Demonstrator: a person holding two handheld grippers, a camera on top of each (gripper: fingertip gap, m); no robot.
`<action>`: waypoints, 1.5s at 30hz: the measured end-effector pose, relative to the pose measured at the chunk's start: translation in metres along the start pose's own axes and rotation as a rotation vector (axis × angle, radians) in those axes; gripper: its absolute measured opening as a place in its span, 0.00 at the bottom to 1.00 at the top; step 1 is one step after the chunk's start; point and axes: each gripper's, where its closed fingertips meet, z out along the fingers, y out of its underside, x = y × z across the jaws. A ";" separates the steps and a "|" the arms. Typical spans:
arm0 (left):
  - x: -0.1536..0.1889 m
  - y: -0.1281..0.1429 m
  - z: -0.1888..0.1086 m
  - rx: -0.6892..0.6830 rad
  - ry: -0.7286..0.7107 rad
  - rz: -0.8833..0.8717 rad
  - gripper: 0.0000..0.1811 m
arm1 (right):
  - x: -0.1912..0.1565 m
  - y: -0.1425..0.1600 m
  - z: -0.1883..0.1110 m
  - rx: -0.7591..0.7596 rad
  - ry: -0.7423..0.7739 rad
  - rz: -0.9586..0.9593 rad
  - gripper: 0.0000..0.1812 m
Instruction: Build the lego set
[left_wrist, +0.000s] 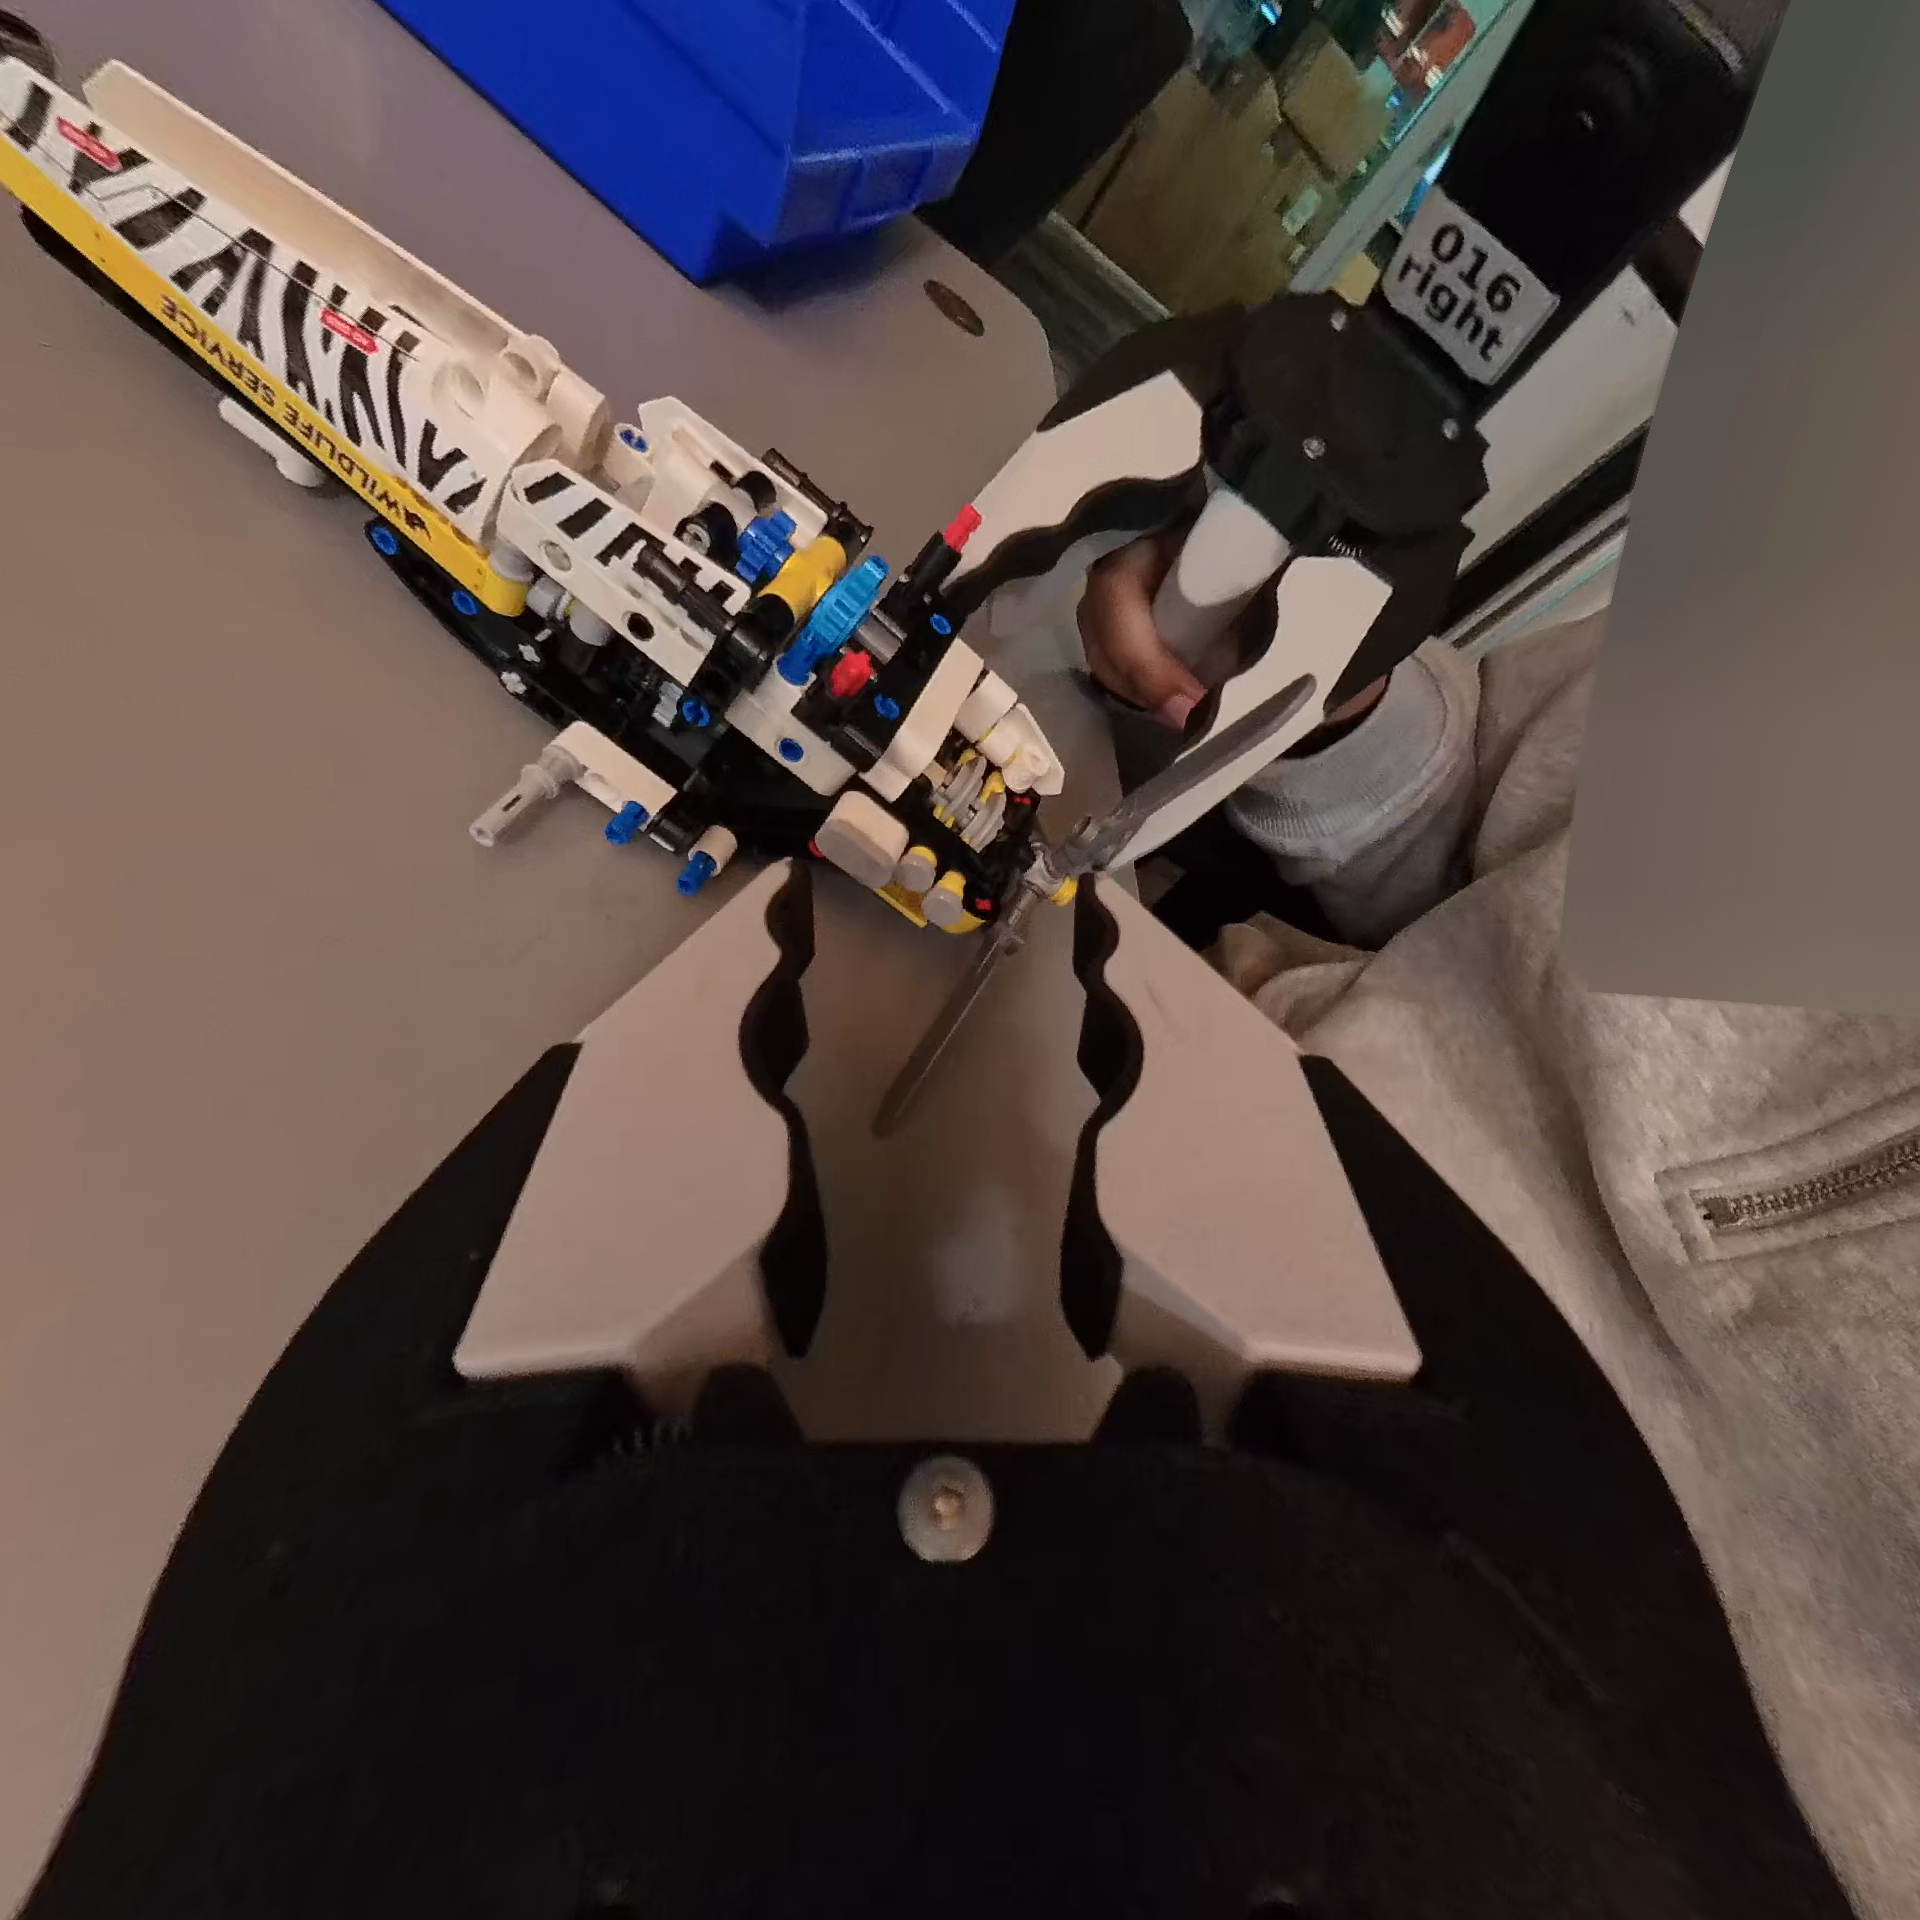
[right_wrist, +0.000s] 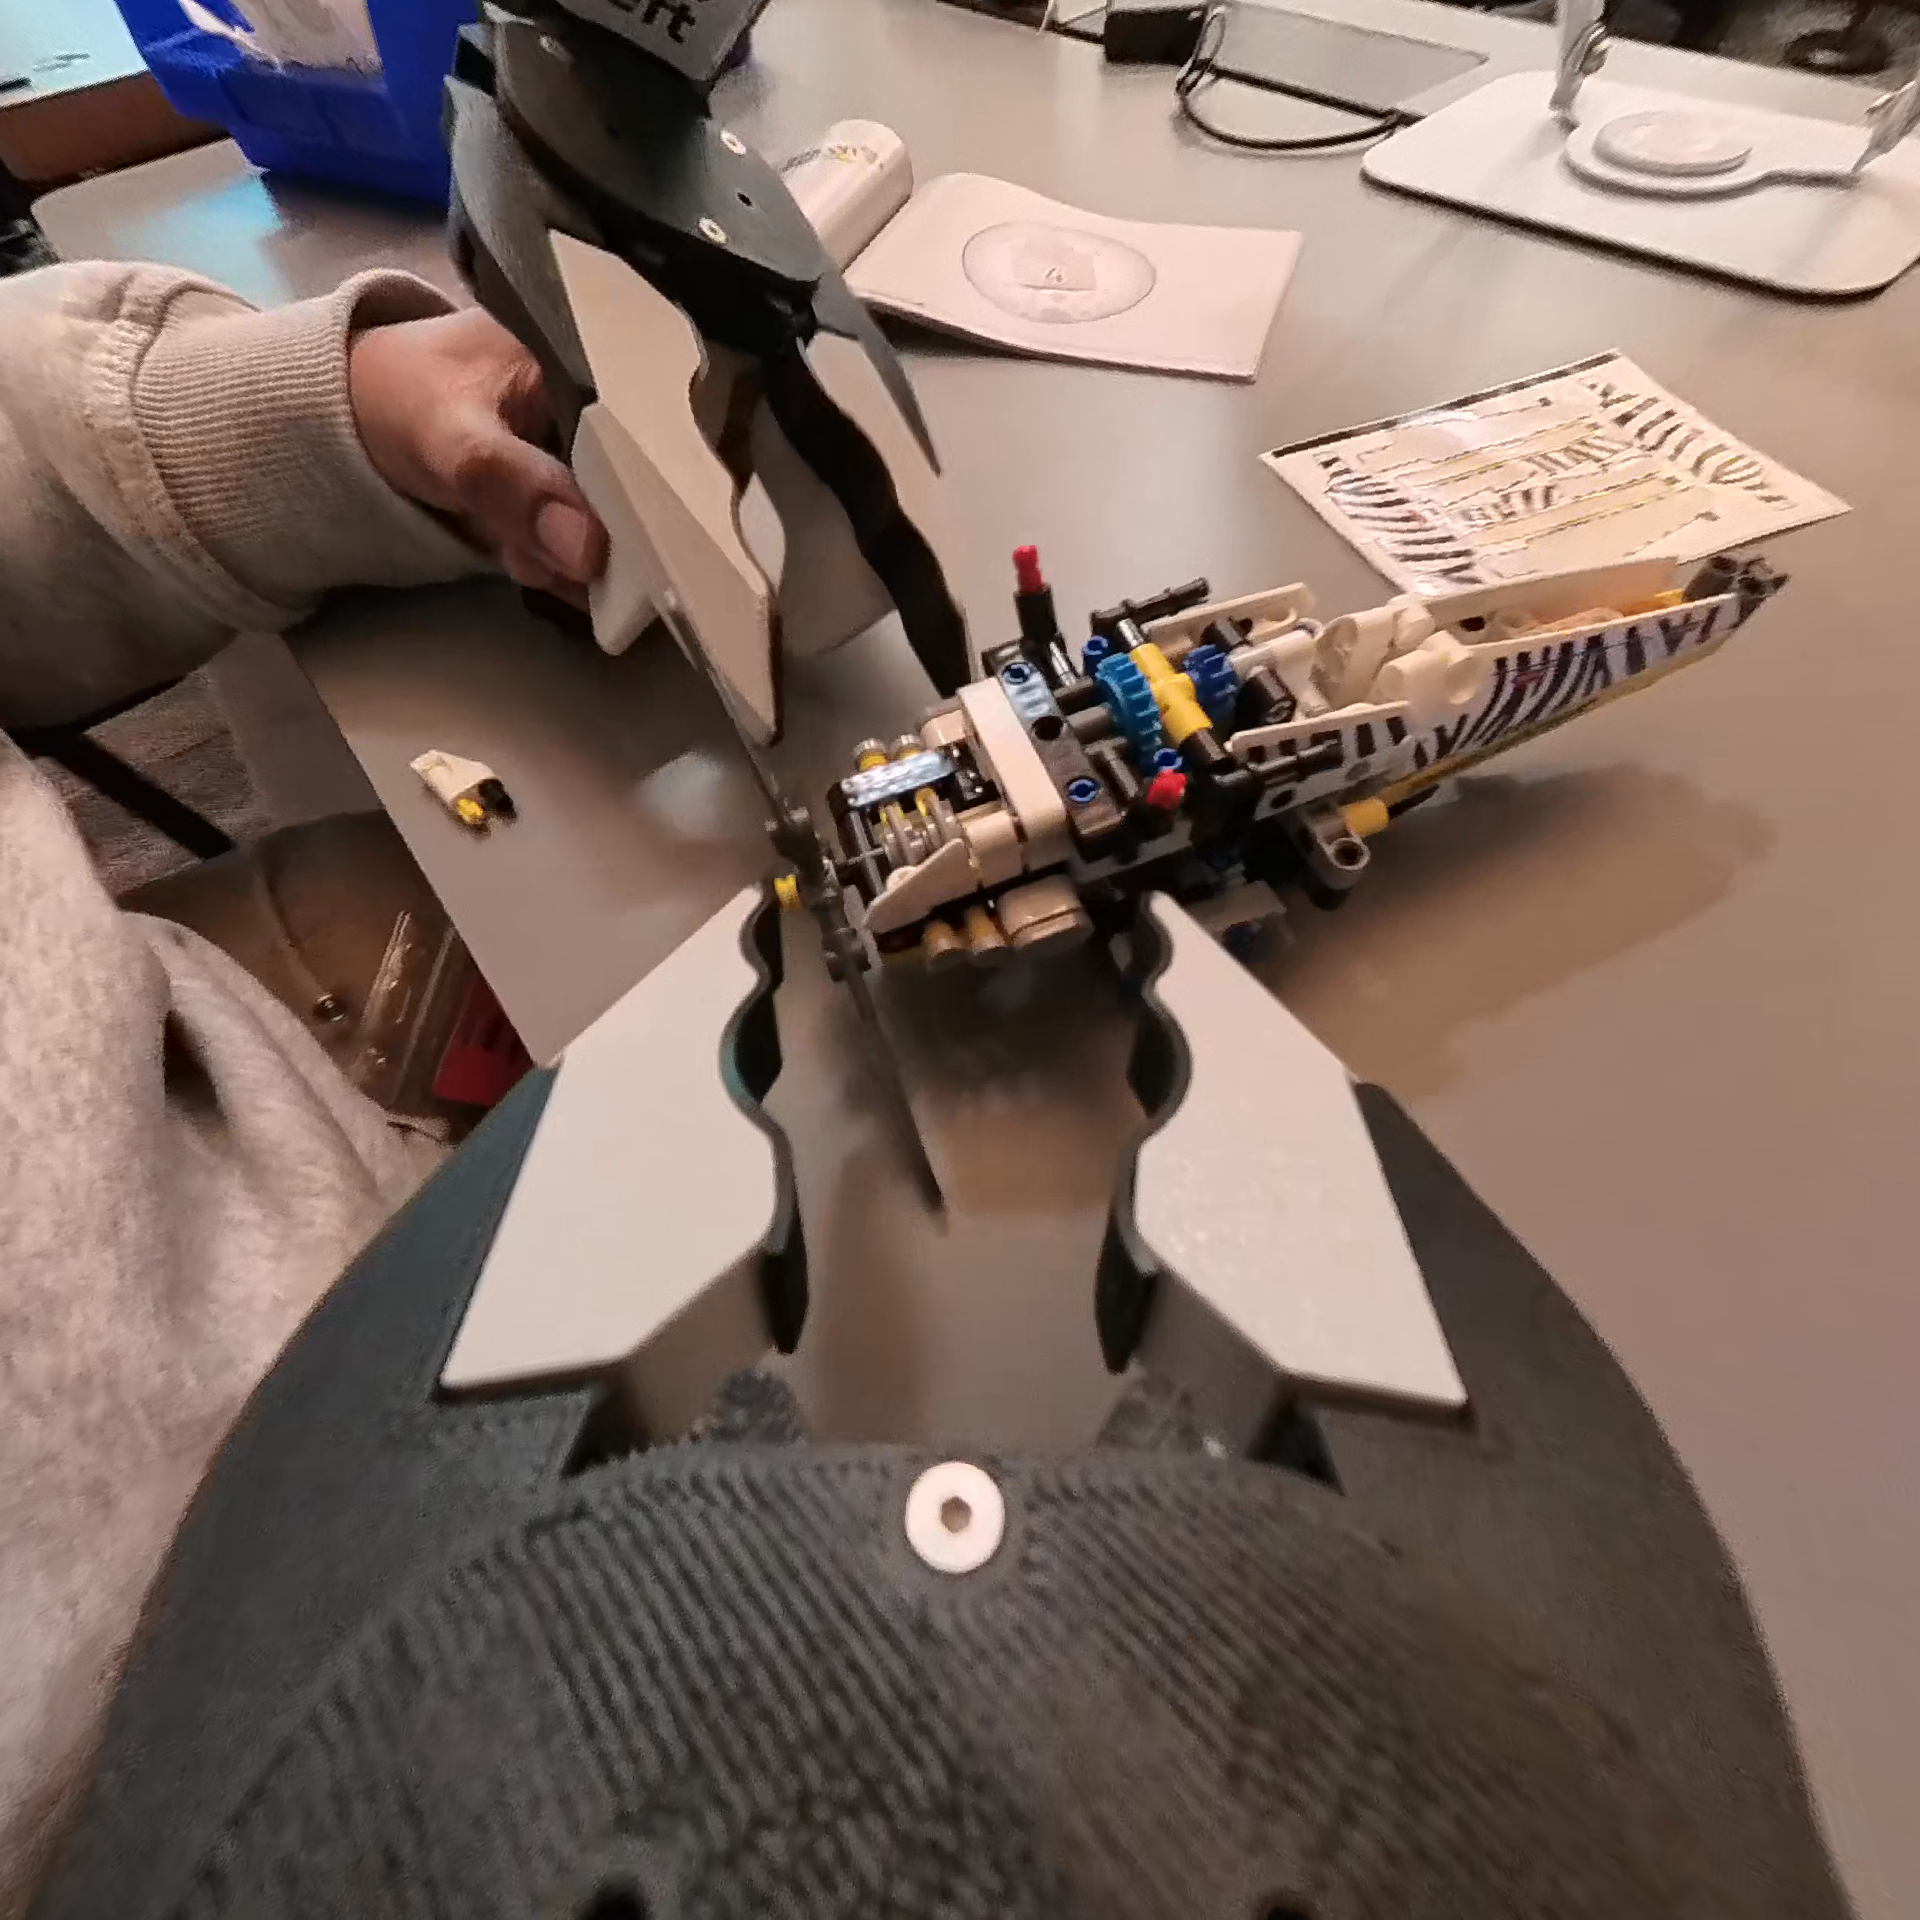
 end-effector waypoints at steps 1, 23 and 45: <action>0.001 0.001 0.001 -0.008 0.004 0.005 0.28 | -0.001 0.000 0.000 -0.009 -0.018 -0.006 0.36; -0.014 0.020 0.014 -0.231 -0.207 0.341 0.31 | 0.001 0.002 0.005 -0.209 -0.073 -0.218 0.28; -0.012 0.020 0.018 -0.220 -0.234 0.296 0.30 | 0.000 0.002 0.005 -0.175 -0.076 -0.141 0.23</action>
